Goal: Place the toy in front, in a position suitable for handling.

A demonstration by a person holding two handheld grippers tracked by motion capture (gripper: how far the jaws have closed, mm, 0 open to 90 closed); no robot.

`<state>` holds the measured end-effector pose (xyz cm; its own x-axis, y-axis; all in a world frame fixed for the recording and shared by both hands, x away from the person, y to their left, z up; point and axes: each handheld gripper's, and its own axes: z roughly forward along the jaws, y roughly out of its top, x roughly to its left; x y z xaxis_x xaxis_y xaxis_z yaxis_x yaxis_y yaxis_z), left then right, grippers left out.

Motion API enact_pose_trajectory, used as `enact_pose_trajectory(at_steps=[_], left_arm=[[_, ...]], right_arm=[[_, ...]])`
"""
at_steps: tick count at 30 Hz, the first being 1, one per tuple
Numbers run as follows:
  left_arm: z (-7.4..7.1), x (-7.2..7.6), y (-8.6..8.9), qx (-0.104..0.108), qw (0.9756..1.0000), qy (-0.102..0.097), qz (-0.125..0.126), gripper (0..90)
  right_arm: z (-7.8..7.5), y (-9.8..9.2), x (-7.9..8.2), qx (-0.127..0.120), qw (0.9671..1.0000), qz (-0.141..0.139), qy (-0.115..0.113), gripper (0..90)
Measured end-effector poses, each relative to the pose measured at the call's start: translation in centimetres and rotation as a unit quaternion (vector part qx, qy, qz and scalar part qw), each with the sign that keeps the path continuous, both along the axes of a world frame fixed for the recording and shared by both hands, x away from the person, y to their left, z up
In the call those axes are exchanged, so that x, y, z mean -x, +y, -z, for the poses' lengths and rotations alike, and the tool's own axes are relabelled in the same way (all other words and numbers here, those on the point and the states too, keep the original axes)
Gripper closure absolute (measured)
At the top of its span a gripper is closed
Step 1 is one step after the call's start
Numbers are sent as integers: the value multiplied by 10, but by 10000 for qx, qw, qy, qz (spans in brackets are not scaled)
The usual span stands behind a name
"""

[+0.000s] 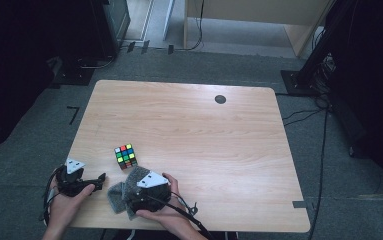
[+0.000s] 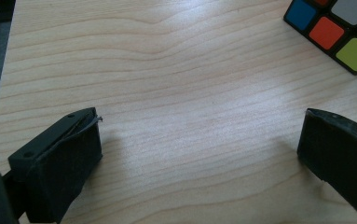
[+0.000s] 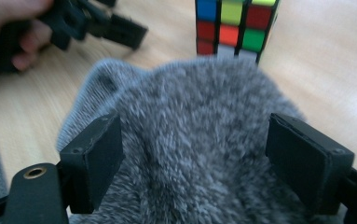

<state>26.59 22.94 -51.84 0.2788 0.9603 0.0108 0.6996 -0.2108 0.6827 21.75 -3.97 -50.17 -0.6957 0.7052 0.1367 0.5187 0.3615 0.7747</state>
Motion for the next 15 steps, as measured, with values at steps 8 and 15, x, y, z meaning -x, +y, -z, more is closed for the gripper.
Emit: enact_pose_trajectory(at_steps=[8,15], left_arm=[[0,-1,-1,0,10000,-3,-11,0],[0,-1,-1,-3,10000,-1,0,0]], right_arm=[[17,4,2,546,9983,-28,-214,252],[18,0,8,584,9965,-246,-539,610]])
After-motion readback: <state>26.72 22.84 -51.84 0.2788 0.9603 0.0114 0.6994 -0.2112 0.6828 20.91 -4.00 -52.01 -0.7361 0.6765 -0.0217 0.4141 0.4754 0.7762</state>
